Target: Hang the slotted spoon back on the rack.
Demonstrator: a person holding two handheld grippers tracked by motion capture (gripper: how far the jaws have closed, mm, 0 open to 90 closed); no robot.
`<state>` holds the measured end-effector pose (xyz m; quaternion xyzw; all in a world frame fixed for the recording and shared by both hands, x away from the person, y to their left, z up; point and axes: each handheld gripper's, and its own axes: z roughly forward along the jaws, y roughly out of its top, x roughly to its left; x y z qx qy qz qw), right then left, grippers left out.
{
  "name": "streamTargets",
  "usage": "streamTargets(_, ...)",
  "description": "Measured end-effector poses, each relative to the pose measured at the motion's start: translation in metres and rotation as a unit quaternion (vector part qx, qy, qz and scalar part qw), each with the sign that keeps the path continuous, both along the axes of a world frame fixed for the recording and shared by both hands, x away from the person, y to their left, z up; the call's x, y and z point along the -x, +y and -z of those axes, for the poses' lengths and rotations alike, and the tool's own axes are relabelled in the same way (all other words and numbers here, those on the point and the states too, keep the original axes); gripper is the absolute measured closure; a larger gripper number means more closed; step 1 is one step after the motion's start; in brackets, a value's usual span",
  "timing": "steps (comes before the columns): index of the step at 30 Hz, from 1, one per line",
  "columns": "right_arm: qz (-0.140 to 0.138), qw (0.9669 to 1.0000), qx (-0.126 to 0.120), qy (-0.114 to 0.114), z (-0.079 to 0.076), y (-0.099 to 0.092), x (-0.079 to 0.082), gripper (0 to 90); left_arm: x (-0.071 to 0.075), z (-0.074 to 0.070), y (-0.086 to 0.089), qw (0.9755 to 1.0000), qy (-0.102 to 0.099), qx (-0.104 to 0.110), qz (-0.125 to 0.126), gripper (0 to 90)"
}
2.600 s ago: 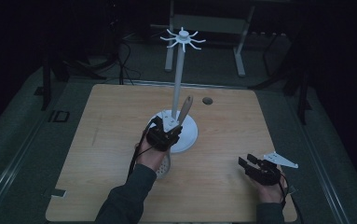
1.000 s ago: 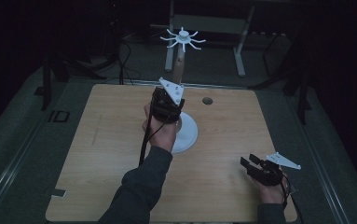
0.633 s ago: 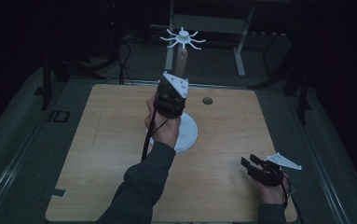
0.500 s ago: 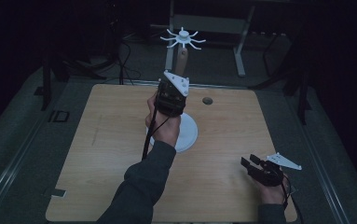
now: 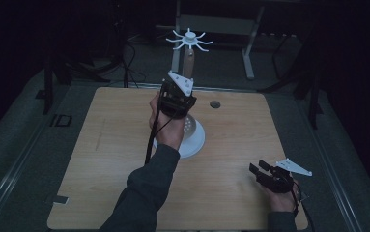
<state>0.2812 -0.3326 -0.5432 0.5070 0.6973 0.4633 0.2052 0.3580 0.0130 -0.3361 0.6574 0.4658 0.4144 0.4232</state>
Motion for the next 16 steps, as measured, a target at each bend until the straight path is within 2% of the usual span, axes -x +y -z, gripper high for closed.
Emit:
streamTargets(4,0.000,1.0000,0.005,-0.001,0.000,0.001,0.000,48.7,0.009,0.005,0.000,0.9998,-0.014,0.002,0.011,37.6)
streamTargets(7,0.000,1.0000,0.006,0.000,0.000,0.001,0.000,47.7,0.017,0.008,0.002,0.9995,-0.014,0.011,0.027,30.2)
streamTargets(10,-0.001,1.0000,0.007,0.000,0.000,0.001,0.000,47.3,0.020,0.011,0.004,0.9989,-0.005,0.014,0.044,28.6)
streamTargets(13,-0.001,1.0000,0.008,0.002,0.001,0.002,0.000,46.4,0.023,0.013,0.005,0.9982,0.001,0.007,0.059,28.4)
streamTargets(16,0.000,0.9999,0.011,0.005,0.001,0.002,-0.001,45.4,0.024,0.014,0.007,0.9975,0.003,0.014,0.069,28.4)
